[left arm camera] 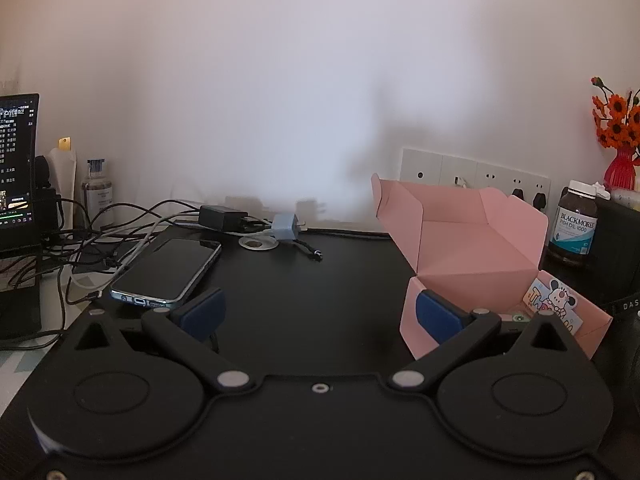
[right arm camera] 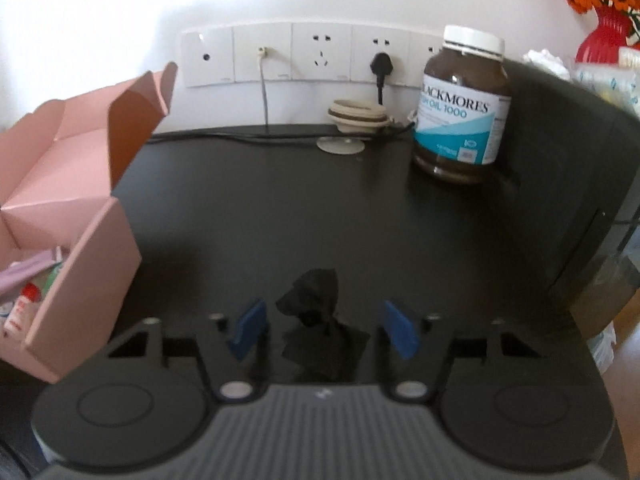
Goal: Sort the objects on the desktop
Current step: 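Close the right tool on the black ribbon bow and lift it, then lower the black bow into the pink box and open the right tool, then withdraw the right tool and move it onto the small white tube, then close the right tool on the small white tube and lift it, then carry the white tube over the pink box, then lower the white tube into the pink box and open the right tool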
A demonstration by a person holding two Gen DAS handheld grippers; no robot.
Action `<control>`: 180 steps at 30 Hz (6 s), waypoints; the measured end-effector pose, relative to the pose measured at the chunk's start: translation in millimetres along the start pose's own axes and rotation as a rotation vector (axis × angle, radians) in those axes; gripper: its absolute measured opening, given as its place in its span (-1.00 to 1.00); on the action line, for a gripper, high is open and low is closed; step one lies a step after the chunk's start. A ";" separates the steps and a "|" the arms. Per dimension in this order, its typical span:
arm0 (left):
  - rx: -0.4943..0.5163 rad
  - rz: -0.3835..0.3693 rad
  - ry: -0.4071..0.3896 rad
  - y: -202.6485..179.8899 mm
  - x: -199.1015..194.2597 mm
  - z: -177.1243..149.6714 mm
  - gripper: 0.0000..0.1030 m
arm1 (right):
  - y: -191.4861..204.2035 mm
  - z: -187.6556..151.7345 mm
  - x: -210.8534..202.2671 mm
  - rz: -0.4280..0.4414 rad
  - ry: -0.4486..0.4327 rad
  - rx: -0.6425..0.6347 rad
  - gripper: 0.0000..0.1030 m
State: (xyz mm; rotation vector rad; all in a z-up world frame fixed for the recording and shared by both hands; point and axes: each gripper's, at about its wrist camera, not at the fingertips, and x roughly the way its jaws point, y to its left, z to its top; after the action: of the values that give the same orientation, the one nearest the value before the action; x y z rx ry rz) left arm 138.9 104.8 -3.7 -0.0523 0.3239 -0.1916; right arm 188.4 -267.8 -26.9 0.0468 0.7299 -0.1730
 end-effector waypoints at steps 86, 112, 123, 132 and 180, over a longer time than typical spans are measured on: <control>0.009 0.020 0.037 -2.1 4.8 -1.8 1.00 | 50.8 11.5 -108.4 0.289 -0.339 -0.100 0.99; 0.024 0.040 0.047 -5.9 6.3 -1.6 1.00 | -93.3 -63.5 -48.0 -0.051 -0.049 0.131 0.32; 0.025 0.037 0.046 -6.3 6.0 -1.7 1.00 | -84.6 -63.1 -46.9 -0.076 -0.046 0.087 -0.03; 0.028 0.037 0.042 -7.4 5.2 -2.1 1.00 | -72.4 -63.5 -49.7 -0.048 -0.051 0.057 -0.56; 0.011 0.021 0.042 -3.8 6.8 -2.1 1.00 | 205.3 16.5 -36.7 0.479 -0.101 -0.646 -0.68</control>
State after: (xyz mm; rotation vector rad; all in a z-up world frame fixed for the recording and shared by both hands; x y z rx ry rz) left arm 143.8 99.7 -7.5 -0.0343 0.3650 -0.1737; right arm 208.1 -62.2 6.3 -0.3985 0.6276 0.5179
